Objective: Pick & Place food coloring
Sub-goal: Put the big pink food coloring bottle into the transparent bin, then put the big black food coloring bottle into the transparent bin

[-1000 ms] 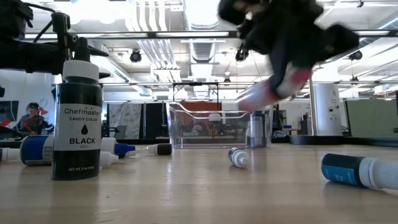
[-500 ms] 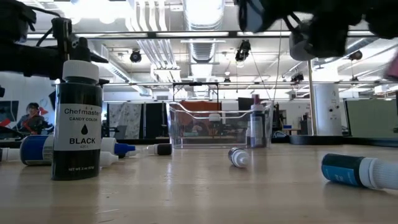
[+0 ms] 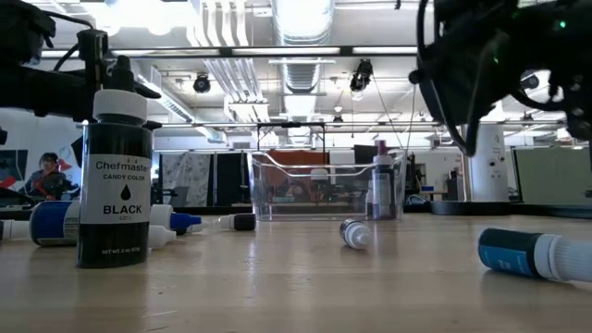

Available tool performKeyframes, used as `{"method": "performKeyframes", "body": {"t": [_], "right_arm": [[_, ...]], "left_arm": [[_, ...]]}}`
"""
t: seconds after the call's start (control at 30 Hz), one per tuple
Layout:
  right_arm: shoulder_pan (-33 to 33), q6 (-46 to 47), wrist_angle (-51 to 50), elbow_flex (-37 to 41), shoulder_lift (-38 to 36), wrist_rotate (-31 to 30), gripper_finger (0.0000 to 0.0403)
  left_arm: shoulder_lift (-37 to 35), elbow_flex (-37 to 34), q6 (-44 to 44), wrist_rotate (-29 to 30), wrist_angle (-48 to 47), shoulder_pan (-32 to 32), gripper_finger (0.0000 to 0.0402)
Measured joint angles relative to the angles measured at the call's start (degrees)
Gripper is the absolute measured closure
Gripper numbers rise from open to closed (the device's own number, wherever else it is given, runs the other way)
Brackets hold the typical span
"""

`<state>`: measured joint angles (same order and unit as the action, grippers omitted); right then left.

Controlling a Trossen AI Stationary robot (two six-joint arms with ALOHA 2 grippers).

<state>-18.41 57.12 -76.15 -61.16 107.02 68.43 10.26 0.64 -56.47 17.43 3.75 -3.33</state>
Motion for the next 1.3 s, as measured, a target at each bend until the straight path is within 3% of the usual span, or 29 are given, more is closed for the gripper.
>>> {"method": "performKeyframes", "body": {"t": [0.23, 0.4, 0.63, 0.87, 1.3], "right_arm": [[-0.49, 1.67, 5.08, 3.82, 0.00, 1.83, 0.0293], [-0.49, 1.64, 7.36, 5.83, 0.00, 1.74, 0.0269], [-0.46, 3.10, 10.53, 6.22, 0.00, 1.72, 0.0236], [-0.49, 3.33, 10.80, 5.69, 0.00, 1.43, 0.0231], [-0.49, 4.73, 10.48, 1.49, -0.78, -8.83, 0.0204]], "left_arm": [[0.09, 0.00, 0.35, 0.00, 0.02, 0.00, 0.0216], [0.09, 0.00, 0.37, 0.00, 0.01, 0.00, 0.0216], [0.09, 0.02, 0.37, 0.03, 0.00, 0.00, 0.0216], [0.09, 0.02, 0.39, 0.03, 0.00, 0.00, 0.0216], [0.09, 0.02, 1.10, 0.04, 0.01, -0.02, 0.0216]]}}
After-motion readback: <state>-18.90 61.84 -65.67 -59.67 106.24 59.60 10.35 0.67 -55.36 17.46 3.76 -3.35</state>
